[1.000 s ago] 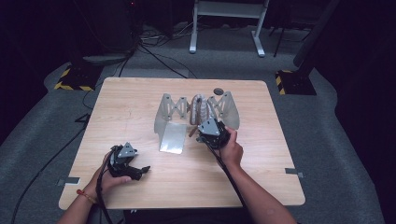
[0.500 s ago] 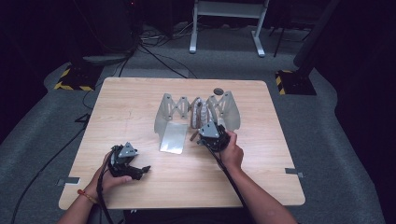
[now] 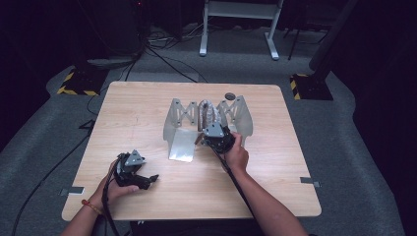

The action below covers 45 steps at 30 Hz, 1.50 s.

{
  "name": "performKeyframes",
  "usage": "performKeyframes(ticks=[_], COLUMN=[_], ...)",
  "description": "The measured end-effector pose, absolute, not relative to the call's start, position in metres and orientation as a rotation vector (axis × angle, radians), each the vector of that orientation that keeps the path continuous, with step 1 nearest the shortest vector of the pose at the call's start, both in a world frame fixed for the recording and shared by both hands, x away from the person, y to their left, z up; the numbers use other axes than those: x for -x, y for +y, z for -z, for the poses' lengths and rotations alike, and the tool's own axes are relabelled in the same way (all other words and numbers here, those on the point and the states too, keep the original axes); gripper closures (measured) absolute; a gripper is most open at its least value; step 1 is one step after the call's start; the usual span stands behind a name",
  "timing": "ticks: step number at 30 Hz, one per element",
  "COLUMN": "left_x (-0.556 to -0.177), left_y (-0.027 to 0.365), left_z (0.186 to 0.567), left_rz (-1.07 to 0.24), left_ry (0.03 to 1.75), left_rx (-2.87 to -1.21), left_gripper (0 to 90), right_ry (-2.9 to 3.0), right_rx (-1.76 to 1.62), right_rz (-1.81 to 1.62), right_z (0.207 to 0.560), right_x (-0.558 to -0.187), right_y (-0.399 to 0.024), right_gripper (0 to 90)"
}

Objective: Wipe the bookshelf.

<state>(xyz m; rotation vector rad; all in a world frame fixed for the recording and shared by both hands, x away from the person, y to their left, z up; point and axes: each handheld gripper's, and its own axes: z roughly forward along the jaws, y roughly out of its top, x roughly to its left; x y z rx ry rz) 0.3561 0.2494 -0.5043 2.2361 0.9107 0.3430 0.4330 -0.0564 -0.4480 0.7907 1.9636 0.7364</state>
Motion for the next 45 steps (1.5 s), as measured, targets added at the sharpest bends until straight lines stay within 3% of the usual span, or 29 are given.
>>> performKeyframes(ticks=[9, 22, 35, 39, 45], left_x=[-0.356, -0.356, -0.360, -0.359, -0.359], left_y=[0.249, 0.249, 0.242, 0.242, 0.242], left_z=[0.504, 0.504, 0.504, 0.504, 0.504], left_rz=[-0.343, -0.341, -0.342, -0.342, -0.341], left_ry=[0.910, 0.912, 0.908, 0.911, 0.911], left_rx=[-2.237, -2.235, -2.238, -2.236, -2.235], left_gripper=[11.5, 11.4, 11.4, 11.7, 11.8], right_ry=[2.094, 1.915, 2.159, 2.151, 2.011], right_rx=[-0.826, -0.799, -0.771, -0.777, -0.779], right_rz=[-0.688, -0.887, -0.731, -0.777, -0.918], right_z=[0.484, 0.420, 0.489, 0.478, 0.432], right_x=[-0.438, -0.423, -0.427, -0.424, -0.423], right_y=[-0.054, -0.060, -0.046, -0.048, -0.059], right_gripper=[72.2, 72.2, 72.0, 71.9, 71.8])
